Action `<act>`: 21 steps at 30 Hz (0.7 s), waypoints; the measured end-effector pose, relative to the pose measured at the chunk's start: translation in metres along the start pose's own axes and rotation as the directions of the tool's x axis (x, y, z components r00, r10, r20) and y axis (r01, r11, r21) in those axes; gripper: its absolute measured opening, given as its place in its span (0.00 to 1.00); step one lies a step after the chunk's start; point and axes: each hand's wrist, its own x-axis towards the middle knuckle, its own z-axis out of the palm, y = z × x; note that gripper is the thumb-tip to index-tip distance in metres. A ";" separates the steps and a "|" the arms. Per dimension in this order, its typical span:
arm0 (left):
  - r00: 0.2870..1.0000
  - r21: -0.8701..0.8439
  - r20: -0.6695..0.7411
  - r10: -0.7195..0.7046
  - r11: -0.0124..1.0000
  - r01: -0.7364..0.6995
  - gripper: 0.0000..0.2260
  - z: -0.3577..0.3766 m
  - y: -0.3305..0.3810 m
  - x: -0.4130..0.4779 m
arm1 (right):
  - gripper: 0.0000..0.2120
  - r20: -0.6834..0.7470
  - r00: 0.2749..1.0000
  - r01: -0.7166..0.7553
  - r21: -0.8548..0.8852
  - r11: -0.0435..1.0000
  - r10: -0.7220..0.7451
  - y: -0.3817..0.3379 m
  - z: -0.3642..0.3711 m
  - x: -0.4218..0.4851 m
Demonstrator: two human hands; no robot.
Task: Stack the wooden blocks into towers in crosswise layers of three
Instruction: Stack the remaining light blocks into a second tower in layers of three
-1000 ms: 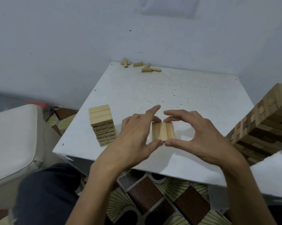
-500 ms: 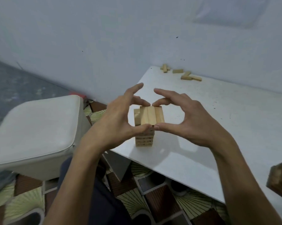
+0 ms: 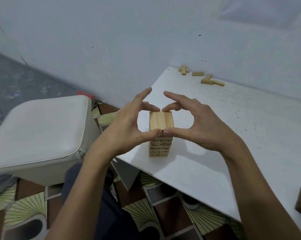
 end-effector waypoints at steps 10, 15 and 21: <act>1.000 -0.028 0.020 0.010 1.000 -0.009 0.45 0.002 -0.003 0.000 | 0.39 0.003 1.000 0.007 0.022 1.000 -0.007 0.004 0.001 0.000; 1.000 -0.076 0.024 0.004 0.997 -0.002 0.48 0.001 -0.003 -0.004 | 0.40 -0.012 1.000 0.008 0.041 0.999 -0.007 0.007 0.000 -0.005; 0.999 -0.097 0.039 -0.003 0.995 0.007 0.47 0.002 -0.006 -0.002 | 0.39 0.017 1.000 0.000 0.075 0.997 -0.001 0.008 0.001 -0.006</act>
